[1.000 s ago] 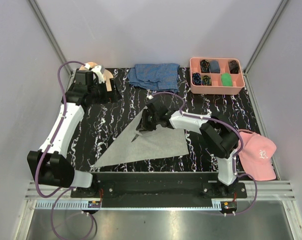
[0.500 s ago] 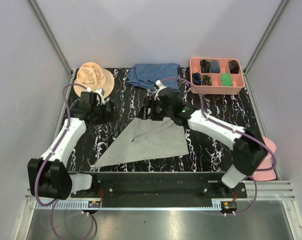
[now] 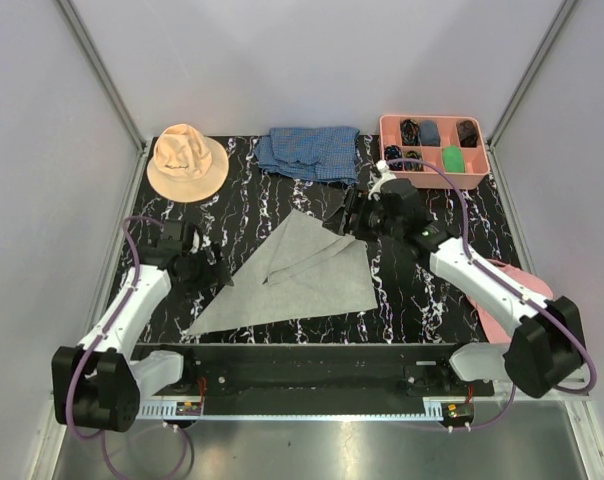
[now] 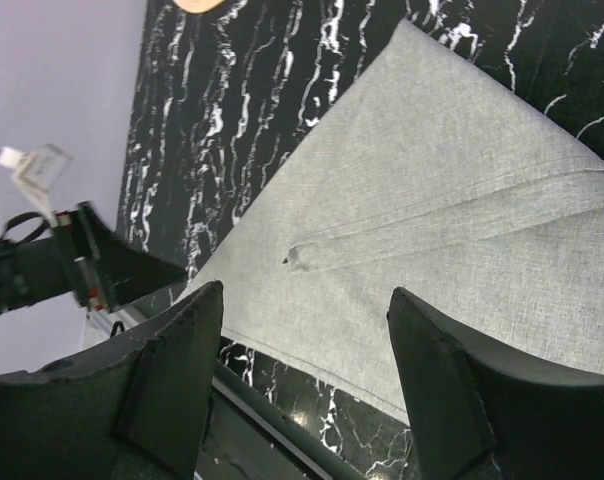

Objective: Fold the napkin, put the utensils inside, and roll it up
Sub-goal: Fold the napkin

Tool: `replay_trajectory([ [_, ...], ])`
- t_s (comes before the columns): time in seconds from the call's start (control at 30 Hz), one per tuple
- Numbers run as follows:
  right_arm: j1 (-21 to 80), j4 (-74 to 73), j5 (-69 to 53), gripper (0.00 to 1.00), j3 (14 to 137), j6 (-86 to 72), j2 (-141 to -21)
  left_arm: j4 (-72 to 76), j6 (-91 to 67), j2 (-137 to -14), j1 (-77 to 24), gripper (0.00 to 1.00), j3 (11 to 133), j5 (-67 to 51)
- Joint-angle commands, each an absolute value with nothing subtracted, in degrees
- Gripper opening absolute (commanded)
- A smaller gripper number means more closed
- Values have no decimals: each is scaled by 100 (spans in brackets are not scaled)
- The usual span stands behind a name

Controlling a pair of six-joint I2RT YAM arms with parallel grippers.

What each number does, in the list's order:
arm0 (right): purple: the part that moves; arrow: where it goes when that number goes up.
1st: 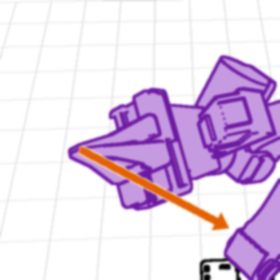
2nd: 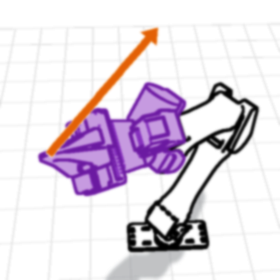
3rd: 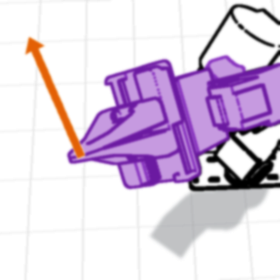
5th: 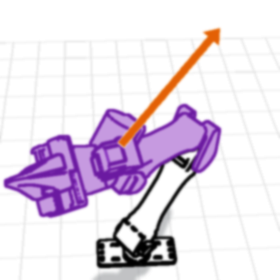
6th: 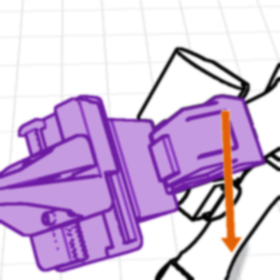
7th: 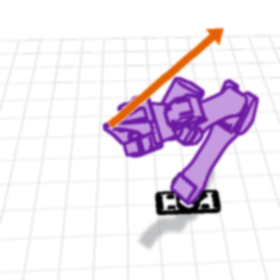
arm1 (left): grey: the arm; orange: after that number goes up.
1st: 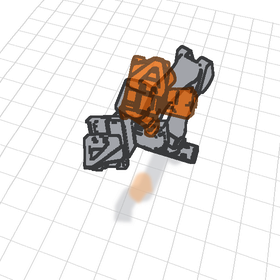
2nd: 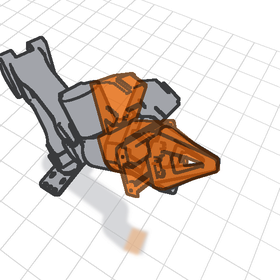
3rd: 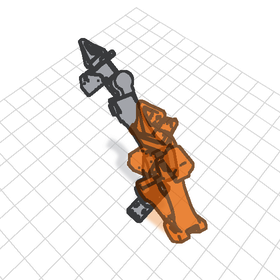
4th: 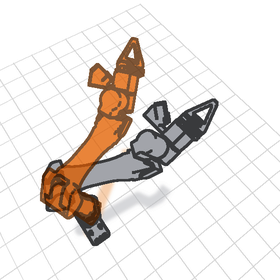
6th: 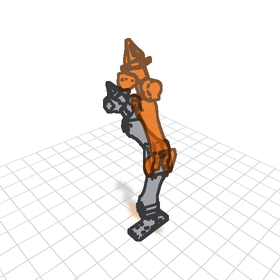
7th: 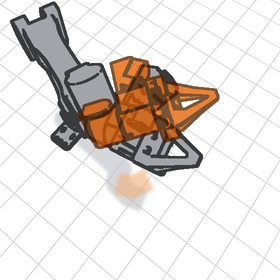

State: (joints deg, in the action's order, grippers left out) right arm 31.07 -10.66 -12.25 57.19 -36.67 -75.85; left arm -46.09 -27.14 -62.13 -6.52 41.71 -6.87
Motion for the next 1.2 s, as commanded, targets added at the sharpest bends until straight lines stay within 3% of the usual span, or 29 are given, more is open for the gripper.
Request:
replay_trajectory([
  [0.0, 3050, -932, -1511, 76, 5678, -3604, -7093, -5096, -2848, -6582, -615, 98, 4411, -431],
  [0.1, 3032, -905, -1529, 76, 5616, -3595, -6987, -5344, -2725, -7083, -615, 96, 4491, -457],
  [0.27, 2918, -870, -1643, 77, 5642, -3498, -6873, -5466, -2646, -7706, -615, 86, 4526, -492],
  [0.37, 2857, -879, -1705, 78, 5651, -3437, -6838, -5607, -2523, -7901, -615, 78, 4570, -484],
  [0.7, 2646, -756, -2048, 79, 5678, -3498, -6943, -5739, -2303, -8306, -615, 67, 4606, -492],
  [0.77, 2628, -747, -2057, 79, 5643, -3533, -6935, -5792, -2346, -8288, -607, 67, 4640, -361],
  [0.93, 2602, -721, -2074, 79, 5564, -3612, -6847, -5792, -2566, -7911, -90, 81, 4641, -132],
  [1.17, 2532, -712, -2144, 79, 5563, -3577, -6776, -6125, -3699, -7629, 228, 80, 4527, 553],
])
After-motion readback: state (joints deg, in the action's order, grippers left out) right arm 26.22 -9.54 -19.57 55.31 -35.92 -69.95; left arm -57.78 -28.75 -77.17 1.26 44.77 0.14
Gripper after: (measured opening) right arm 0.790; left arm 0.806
